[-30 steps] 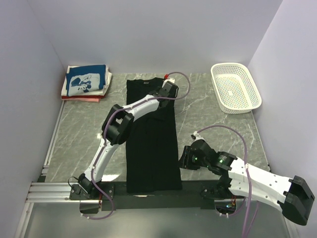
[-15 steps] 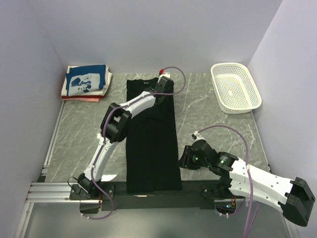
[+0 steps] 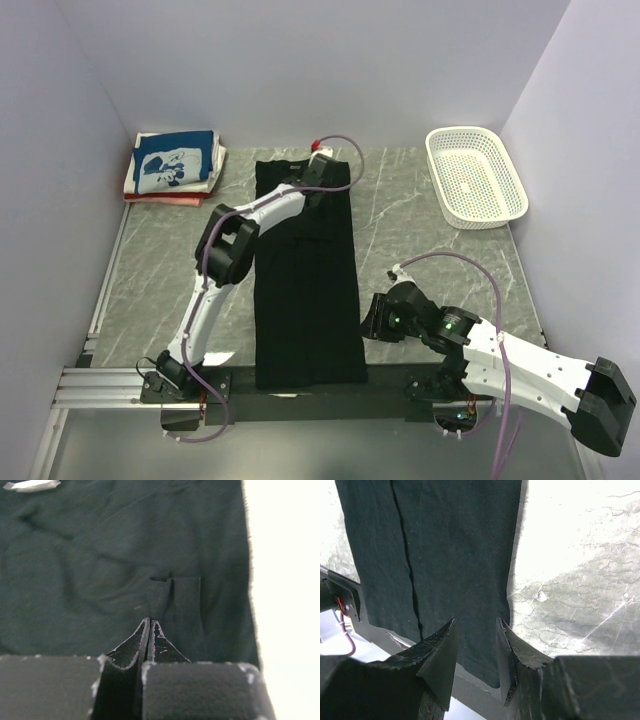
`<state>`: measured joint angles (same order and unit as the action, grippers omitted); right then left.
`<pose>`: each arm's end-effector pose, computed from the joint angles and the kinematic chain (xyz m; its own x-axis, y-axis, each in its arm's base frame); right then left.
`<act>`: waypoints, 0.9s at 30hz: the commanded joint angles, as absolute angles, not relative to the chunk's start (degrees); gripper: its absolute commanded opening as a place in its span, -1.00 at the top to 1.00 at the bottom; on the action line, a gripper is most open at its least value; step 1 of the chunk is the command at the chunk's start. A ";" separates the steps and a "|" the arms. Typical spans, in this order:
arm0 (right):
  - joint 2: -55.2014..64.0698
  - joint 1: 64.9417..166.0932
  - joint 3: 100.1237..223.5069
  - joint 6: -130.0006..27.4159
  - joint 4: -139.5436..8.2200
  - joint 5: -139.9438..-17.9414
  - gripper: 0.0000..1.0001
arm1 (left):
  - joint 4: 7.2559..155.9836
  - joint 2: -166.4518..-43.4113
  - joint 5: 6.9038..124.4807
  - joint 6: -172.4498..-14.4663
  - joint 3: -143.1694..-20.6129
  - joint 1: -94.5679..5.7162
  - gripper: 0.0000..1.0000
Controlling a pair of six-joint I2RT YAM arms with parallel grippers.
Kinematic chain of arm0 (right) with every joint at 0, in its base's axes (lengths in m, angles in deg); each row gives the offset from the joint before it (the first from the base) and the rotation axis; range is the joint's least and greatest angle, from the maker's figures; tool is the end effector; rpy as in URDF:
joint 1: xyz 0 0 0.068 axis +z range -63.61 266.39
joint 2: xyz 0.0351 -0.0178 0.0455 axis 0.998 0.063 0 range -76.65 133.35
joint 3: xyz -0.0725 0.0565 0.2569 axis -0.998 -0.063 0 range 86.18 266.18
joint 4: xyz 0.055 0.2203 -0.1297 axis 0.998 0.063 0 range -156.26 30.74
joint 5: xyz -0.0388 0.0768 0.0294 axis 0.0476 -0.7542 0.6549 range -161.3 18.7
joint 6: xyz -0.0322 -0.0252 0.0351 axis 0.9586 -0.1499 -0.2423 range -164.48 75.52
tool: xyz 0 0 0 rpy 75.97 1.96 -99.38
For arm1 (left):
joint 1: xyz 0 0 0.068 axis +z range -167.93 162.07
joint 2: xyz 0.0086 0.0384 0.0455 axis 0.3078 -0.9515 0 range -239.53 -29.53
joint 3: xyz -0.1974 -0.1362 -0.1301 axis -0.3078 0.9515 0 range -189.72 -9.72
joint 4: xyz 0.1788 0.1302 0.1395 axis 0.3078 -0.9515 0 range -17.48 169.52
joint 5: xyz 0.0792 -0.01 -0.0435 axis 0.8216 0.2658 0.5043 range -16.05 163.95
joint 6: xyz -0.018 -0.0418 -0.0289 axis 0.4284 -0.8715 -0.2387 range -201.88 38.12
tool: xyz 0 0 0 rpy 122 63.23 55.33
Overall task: Fold and stack the t-shirts
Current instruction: Fold the tshirt
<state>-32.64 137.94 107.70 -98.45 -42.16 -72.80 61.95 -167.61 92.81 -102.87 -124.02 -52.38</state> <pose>0.0956 0.1218 0.1791 -0.9079 0.1567 -0.3889 -0.1018 0.8174 0.5670 0.4565 -0.2993 0.1748 -0.6288 0.0203 -0.7773 0.1179 0.9906 -0.0696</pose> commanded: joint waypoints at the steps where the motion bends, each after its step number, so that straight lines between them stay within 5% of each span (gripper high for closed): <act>1: -32.96 137.98 108.50 -98.35 -42.70 -71.48 0.15 | 65.71 -158.91 92.76 -105.43 -118.73 -50.10 0.99; 17: -27.96 137.89 110.88 -95.99 -46.22 -72.44 0.15 | 70.37 -129.13 93.82 -112.55 -87.52 -34.55 0.99; 27: -24.79 137.81 112.46 -94.31 -47.18 -72.88 0.16 | 66.25 -121.12 93.29 -118.96 -76.35 -22.59 0.99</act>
<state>-25.12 137.94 109.82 -95.57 -45.46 -73.30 66.85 -125.71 93.33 -115.66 -77.51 -24.54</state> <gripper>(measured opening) 0.424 0.012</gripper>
